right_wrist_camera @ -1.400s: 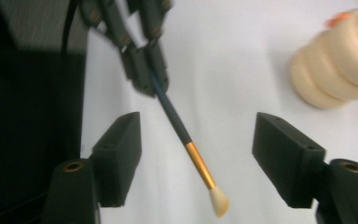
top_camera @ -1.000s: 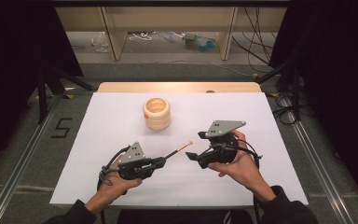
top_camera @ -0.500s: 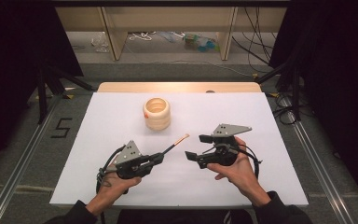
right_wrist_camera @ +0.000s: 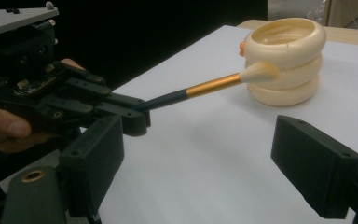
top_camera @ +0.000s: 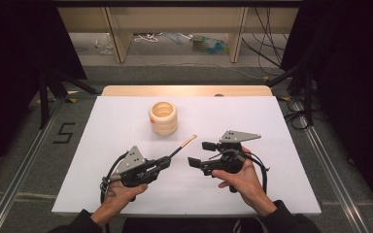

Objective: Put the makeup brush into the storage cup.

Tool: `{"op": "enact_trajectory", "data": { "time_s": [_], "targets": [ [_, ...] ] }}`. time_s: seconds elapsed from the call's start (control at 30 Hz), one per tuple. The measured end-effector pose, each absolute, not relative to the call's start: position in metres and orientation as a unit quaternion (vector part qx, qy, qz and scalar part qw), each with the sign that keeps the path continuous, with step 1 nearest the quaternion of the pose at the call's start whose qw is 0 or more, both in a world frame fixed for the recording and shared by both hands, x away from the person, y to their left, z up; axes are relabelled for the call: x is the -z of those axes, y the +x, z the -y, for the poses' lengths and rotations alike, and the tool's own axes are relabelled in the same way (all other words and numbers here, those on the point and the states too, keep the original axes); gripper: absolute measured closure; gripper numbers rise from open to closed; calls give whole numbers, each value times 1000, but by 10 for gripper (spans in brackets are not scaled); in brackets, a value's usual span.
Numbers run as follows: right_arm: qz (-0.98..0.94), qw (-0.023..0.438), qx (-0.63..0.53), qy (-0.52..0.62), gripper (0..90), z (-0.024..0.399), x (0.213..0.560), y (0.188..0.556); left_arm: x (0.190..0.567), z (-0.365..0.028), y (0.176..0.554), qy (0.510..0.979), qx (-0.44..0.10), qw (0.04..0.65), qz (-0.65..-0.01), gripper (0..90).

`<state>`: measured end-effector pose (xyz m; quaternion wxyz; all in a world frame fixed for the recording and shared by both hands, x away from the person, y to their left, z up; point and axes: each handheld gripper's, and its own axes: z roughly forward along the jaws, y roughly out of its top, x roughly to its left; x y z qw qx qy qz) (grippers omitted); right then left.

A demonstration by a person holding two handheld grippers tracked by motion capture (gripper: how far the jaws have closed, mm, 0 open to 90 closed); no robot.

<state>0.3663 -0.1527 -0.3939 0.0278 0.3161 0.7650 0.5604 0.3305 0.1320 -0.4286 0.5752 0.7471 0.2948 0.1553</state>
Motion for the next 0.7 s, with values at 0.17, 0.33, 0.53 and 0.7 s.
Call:
{"op": "enact_trajectory", "data": {
  "time_s": [0.17, 0.33, 0.53, 0.7],
  "targets": [
    [-757, 13, -569, 320, 182, 149, 394, 367, 428, -132, 330, 740, -152, 585, -294, 838],
    [-747, 1, -581, 323, 194, 144, 398, 368, 427, -131, 328, 732, -150, 593, -301, 837],
    [-737, -13, -591, 328, 206, 139, 401, 371, 427, -130, 327, 730, -155, 597, -294, 838],
    [-730, -26, -597, 333, 217, 134, 403, 373, 426, -129, 325, 725, -152, 603, -297, 838]
  ]
}}
